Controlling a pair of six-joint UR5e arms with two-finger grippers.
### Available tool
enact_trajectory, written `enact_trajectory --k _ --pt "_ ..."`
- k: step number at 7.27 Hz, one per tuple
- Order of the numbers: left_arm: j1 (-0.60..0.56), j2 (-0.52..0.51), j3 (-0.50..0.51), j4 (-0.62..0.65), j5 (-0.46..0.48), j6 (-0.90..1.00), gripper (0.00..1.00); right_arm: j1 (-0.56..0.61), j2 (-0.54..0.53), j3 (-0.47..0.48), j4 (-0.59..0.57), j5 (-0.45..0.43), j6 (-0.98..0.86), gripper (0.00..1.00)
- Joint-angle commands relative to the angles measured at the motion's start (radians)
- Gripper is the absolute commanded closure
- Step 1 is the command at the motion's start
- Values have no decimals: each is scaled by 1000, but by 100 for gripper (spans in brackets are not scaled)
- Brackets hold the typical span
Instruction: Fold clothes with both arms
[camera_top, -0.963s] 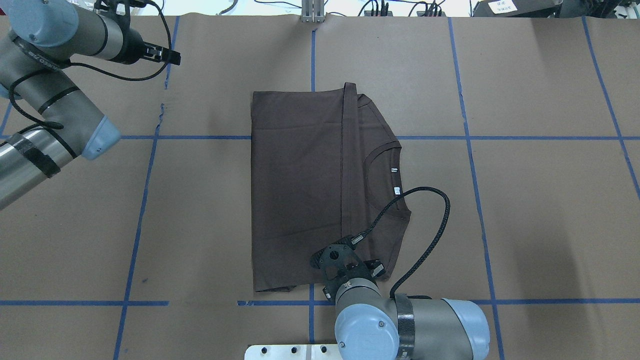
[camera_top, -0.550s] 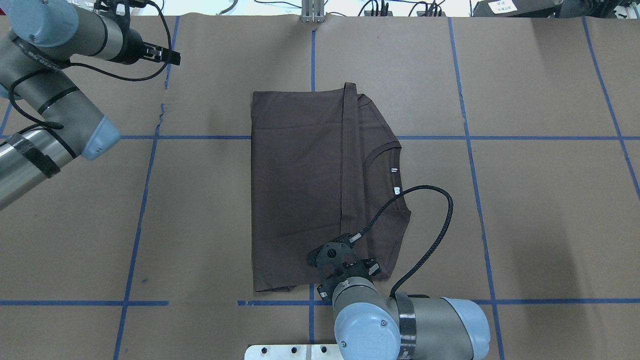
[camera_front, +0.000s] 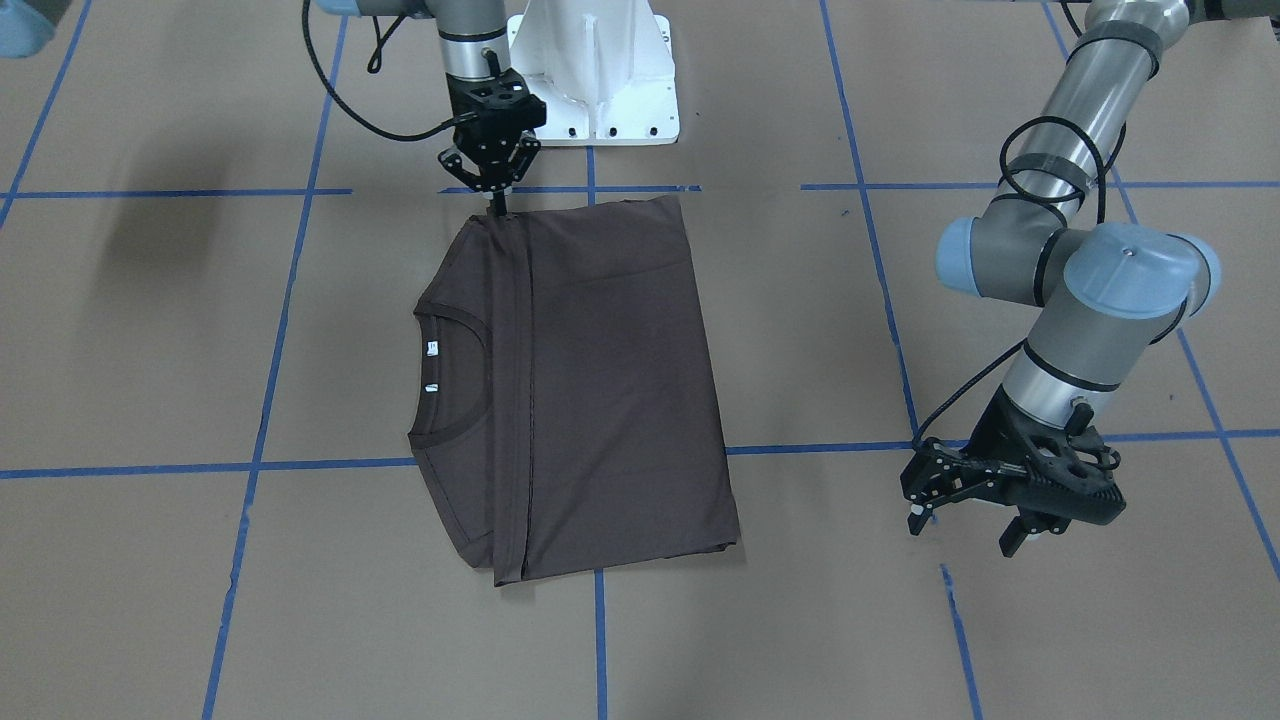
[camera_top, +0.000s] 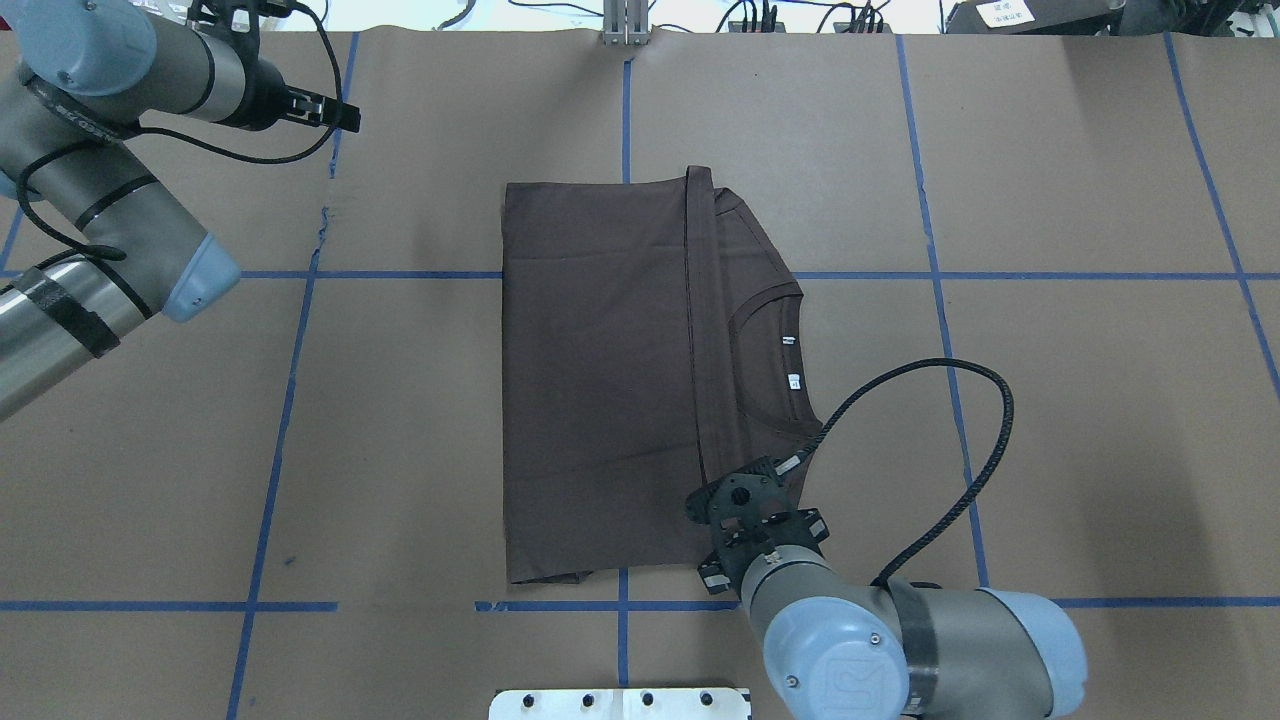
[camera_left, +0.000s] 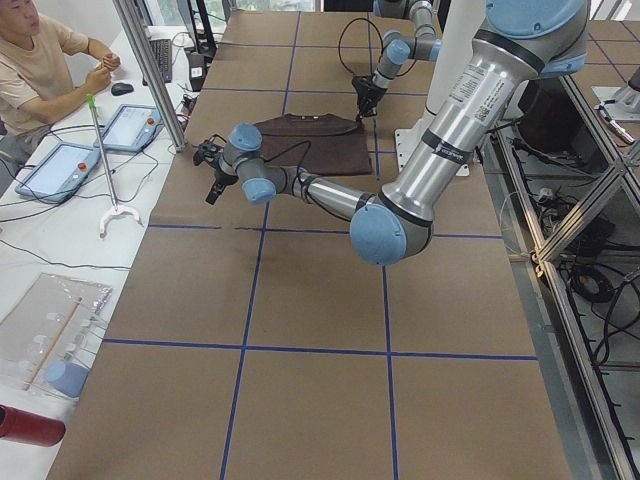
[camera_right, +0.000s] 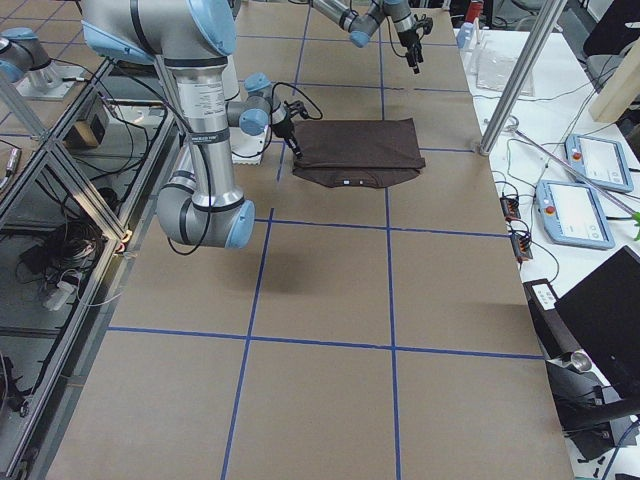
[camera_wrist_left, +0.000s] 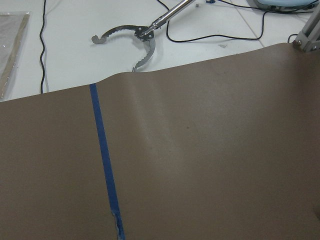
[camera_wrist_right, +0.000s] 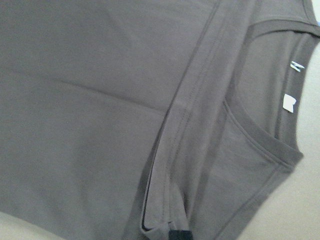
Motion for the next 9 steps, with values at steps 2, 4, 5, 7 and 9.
enact_trajectory --k 2,4,5,7,9 --pt "2 2 1 -1 0 1 0 -40 -103 31 4 -11 235 100" --pt "3 2 1 -1 0 0 0 -44 -101 52 4 0 239 0" --pt "5 2 1 -1 0 0 0 -28 -92 69 4 5 214 0" --pt "8 2 0 -1 -2 0 0 16 -68 42 4 2 112 0" --pt "8 2 4 1 0 0 0 15 -26 -9 4 44 111 27"
